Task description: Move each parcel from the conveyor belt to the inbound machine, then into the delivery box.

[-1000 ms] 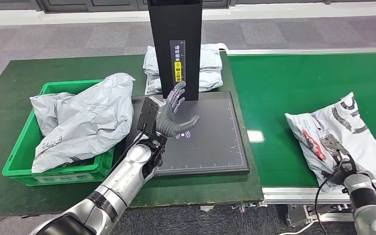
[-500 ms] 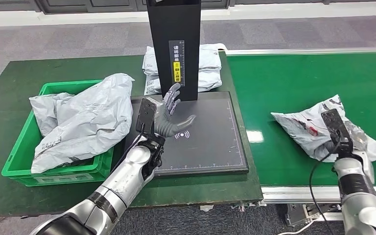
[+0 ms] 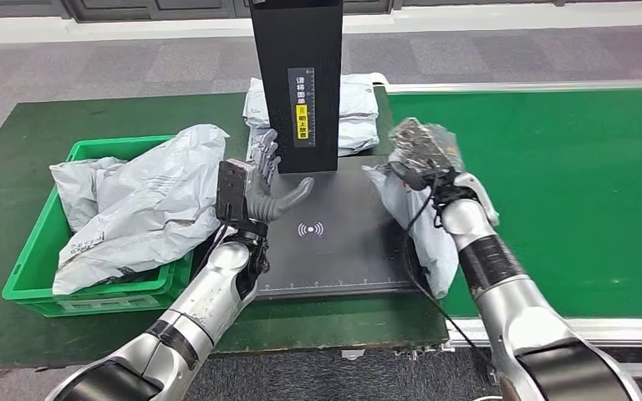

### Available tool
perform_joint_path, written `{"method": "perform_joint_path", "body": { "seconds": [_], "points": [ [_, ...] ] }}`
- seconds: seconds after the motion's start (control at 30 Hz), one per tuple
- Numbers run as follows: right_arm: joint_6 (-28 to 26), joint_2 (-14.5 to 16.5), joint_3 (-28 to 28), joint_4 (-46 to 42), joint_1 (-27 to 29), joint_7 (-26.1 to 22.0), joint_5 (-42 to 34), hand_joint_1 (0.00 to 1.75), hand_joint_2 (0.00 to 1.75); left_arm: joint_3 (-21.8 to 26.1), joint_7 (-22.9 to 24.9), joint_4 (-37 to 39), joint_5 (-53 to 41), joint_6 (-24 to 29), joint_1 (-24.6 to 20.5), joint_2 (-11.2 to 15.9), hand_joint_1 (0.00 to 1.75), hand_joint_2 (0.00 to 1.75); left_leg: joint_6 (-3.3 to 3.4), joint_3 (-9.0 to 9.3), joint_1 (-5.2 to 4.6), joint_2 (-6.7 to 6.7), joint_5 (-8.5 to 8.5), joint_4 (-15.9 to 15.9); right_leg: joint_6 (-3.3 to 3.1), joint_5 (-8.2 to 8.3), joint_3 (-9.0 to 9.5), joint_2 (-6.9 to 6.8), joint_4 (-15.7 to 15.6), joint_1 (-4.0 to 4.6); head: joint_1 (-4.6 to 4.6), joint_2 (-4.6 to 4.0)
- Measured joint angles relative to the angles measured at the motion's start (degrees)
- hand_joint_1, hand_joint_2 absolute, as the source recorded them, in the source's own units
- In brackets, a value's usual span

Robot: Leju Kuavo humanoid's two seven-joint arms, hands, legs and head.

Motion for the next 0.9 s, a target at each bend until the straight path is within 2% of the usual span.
{"method": "perform_joint_path", "body": {
  "seconds": [0.13,0.3,0.67,0.9],
  "points": [
    [2.4,2.4,4.6,0.0,-1.4,-0.1,-2.9,1.75,1.75,1.0,-0.1,0.1,0.5,1.2,-0.2,0.0,0.0,1.75,0.0,-0.04,0.01,-0.04,0.01,0.0,0.0,0.0,0.02,-0.03,0.0,0.0,0.02,0.0],
    [2.8,4.1,8.6,-0.5,-1.5,0.1,-4.8,1.75,1.75,2.2,-0.3,-0.1,1.0,2.1,-0.3,-0.3,0.0,1.75,0.01,-0.04,-0.03,-0.05,0.0,0.0,0.0,0.0,0.01,-0.03,0.0,-0.04,0.01,0.0],
    [3.0,4.7,10.3,-1.1,-1.6,0.5,-5.4,1.75,1.75,3.1,-0.3,-0.2,0.9,2.2,-0.3,-0.5,0.0,1.75,0.01,-0.04,-0.02,-0.07,0.0,0.0,0.0,0.01,0.02,-0.06,0.0,-0.03,0.01,0.0],
    [5.0,4.7,11.8,-2.6,-0.3,0.4,-11.1,1.75,1.75,3.6,0.7,-1.1,0.2,3.0,-0.3,-0.6,0.0,1.75,0.01,-0.05,-0.02,-0.06,0.0,0.0,0.0,0.0,0.0,-0.04,0.0,-0.03,0.01,0.0]
  ]
}}
